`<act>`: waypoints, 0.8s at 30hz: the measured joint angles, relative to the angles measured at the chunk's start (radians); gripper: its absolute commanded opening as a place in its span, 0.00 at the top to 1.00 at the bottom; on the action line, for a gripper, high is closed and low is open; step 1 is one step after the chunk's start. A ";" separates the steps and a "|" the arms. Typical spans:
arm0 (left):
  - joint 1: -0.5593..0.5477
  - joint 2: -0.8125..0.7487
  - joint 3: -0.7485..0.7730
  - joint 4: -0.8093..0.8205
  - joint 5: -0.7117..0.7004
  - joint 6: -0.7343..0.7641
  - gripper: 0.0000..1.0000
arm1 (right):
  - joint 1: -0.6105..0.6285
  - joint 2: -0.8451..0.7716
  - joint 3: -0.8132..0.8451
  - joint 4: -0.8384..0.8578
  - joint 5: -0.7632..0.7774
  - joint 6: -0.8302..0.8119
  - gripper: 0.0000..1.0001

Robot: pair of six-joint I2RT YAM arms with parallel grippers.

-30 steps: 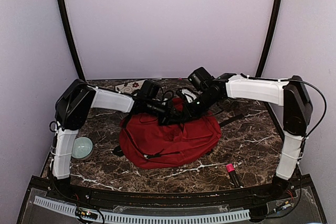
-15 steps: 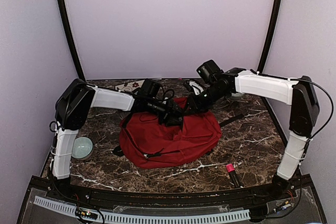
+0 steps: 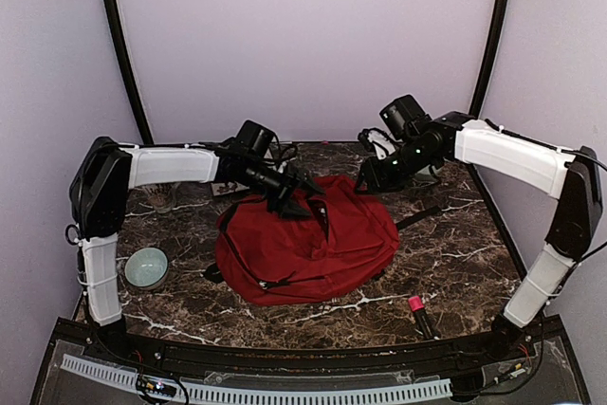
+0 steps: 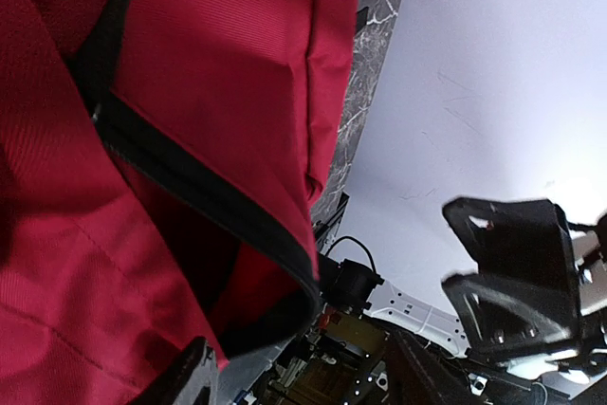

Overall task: Pack the student bag
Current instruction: Place the pen in the lower front pocket of the bag, then pick up the pen from the corner of the board.

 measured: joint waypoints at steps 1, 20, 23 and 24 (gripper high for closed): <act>0.004 -0.023 -0.002 -0.020 -0.004 0.008 0.37 | -0.007 -0.013 -0.008 -0.010 0.015 -0.002 0.58; 0.074 -0.170 0.039 -0.350 -0.224 0.181 0.34 | -0.060 -0.226 -0.335 -0.227 0.107 0.061 0.51; 0.074 -0.170 0.077 -0.377 -0.253 0.211 0.34 | -0.048 -0.233 -0.411 -0.258 0.060 0.092 0.50; 0.074 -0.170 0.092 -0.384 -0.264 0.222 0.34 | -0.036 -0.235 -0.437 -0.267 0.045 0.105 0.50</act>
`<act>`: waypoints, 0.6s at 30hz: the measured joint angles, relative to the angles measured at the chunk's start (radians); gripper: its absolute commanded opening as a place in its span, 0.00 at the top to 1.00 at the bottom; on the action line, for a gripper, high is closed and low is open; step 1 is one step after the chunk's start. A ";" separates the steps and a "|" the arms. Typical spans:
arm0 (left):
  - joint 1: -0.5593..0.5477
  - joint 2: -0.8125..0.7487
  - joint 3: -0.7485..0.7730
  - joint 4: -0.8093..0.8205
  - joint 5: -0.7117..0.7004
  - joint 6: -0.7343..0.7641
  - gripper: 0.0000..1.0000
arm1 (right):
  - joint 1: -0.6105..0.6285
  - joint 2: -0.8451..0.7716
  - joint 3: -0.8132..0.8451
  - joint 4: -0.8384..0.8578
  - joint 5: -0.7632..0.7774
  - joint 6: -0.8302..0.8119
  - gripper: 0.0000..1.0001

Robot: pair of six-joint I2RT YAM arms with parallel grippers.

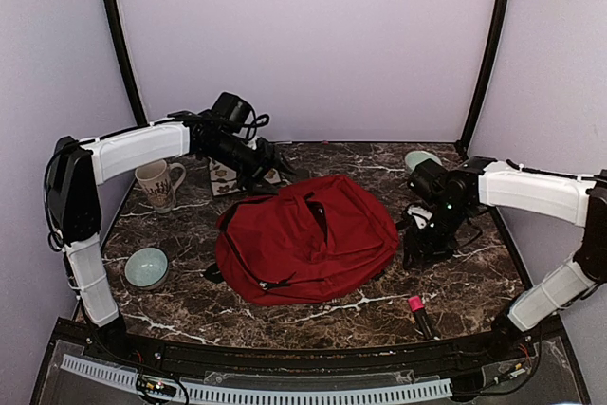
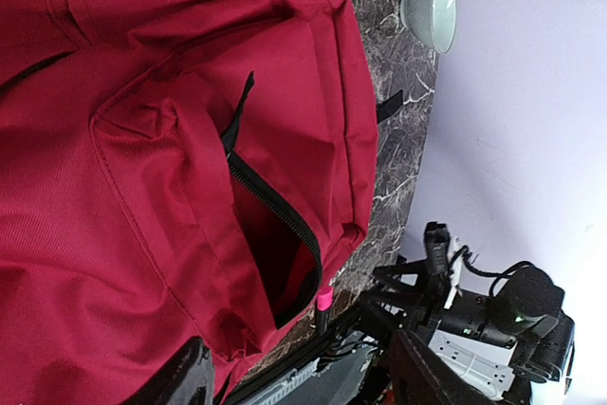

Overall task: Pack the student bag
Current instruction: Pick up the pen from the corner of the board.

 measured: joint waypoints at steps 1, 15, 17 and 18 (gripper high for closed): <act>0.000 0.000 0.010 -0.003 -0.007 0.008 0.34 | 0.011 -0.001 -0.015 -0.008 -0.008 0.008 0.49; 0.000 -0.124 0.056 -0.034 -0.243 0.096 0.36 | 0.135 -0.050 -0.182 -0.032 -0.016 0.077 0.49; 0.000 -0.148 0.057 -0.032 -0.268 0.104 0.36 | 0.141 -0.050 -0.203 -0.029 -0.012 0.084 0.49; 0.000 -0.160 0.057 -0.031 -0.282 0.108 0.36 | 0.142 -0.050 -0.211 -0.027 -0.010 0.087 0.49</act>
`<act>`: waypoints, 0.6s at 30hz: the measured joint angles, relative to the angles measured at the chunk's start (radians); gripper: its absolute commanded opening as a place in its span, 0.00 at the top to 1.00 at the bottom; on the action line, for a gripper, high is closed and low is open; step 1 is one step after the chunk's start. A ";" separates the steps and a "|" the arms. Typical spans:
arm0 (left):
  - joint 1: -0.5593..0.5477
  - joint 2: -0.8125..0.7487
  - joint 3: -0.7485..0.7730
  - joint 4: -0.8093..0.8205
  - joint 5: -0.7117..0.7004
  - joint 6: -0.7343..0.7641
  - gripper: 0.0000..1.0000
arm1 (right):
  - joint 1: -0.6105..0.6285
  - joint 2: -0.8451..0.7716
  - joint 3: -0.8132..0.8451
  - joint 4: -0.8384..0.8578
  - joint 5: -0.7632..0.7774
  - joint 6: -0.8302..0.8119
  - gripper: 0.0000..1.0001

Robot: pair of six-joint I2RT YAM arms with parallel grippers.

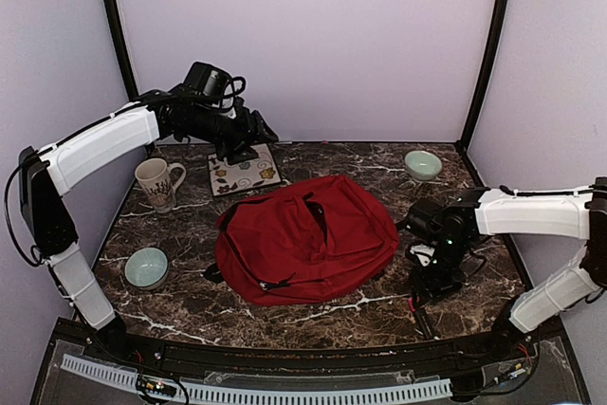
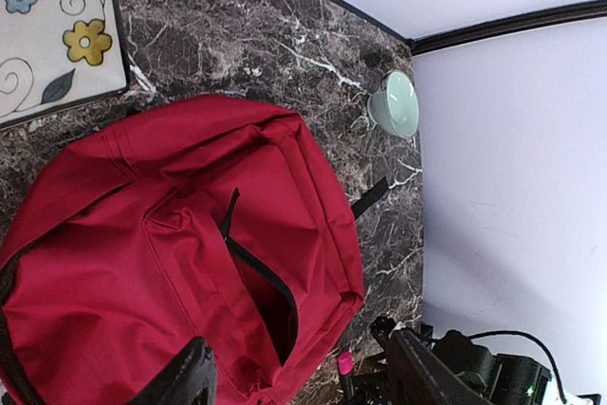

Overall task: Pack the student bag
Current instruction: Pick up the pen from the corner of the board.

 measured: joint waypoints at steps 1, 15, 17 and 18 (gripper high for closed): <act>0.000 -0.007 0.000 0.000 -0.007 0.002 0.36 | 0.007 0.000 -0.006 0.003 0.001 0.003 0.49; 0.000 -0.029 -0.011 -0.006 -0.061 0.013 0.37 | 0.079 0.076 -0.075 0.078 0.010 0.028 0.66; 0.000 -0.029 -0.011 -0.009 -0.062 0.013 0.38 | 0.079 0.082 -0.071 0.074 0.016 0.026 0.69; 0.000 -0.029 -0.011 -0.009 -0.063 0.014 0.38 | 0.079 0.089 -0.067 0.071 0.020 0.024 0.71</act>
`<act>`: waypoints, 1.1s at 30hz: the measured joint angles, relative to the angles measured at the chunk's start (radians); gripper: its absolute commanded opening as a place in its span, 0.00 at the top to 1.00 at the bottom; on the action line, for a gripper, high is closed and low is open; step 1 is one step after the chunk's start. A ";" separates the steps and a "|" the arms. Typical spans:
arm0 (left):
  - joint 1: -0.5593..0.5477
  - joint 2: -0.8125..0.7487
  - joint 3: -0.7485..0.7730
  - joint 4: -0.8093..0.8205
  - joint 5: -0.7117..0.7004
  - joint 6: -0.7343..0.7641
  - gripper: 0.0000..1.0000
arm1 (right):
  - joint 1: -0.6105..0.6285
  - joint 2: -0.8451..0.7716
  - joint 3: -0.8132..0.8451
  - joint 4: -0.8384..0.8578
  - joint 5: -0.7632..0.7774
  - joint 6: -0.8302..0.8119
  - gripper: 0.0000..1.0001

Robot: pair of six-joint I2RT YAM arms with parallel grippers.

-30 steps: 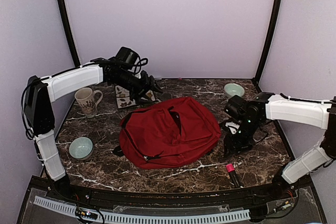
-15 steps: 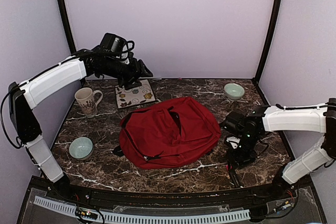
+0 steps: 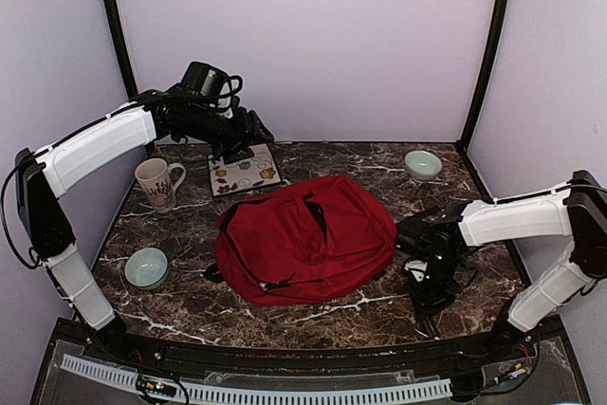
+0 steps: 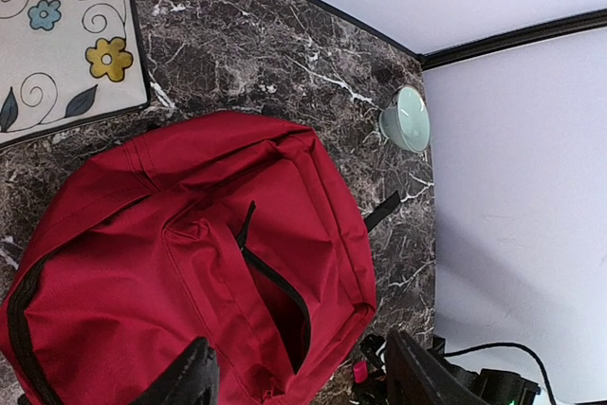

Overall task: Pack the student bag
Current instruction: Pick up the pen from the corner of the board, then pass from the right arm to the left

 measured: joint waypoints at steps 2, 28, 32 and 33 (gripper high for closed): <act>0.000 0.001 0.001 0.000 -0.001 0.003 0.38 | 0.001 0.016 0.012 -0.010 0.005 -0.006 0.75; 0.002 0.052 0.064 0.057 0.019 0.047 0.40 | -0.195 0.058 0.338 0.047 0.064 -0.097 0.87; 0.005 0.052 0.082 0.069 0.025 0.072 0.40 | -0.251 0.057 0.443 0.047 0.056 -0.106 0.92; 0.006 0.052 0.085 0.074 0.025 0.081 0.40 | -0.267 0.057 0.475 0.045 0.059 -0.108 0.93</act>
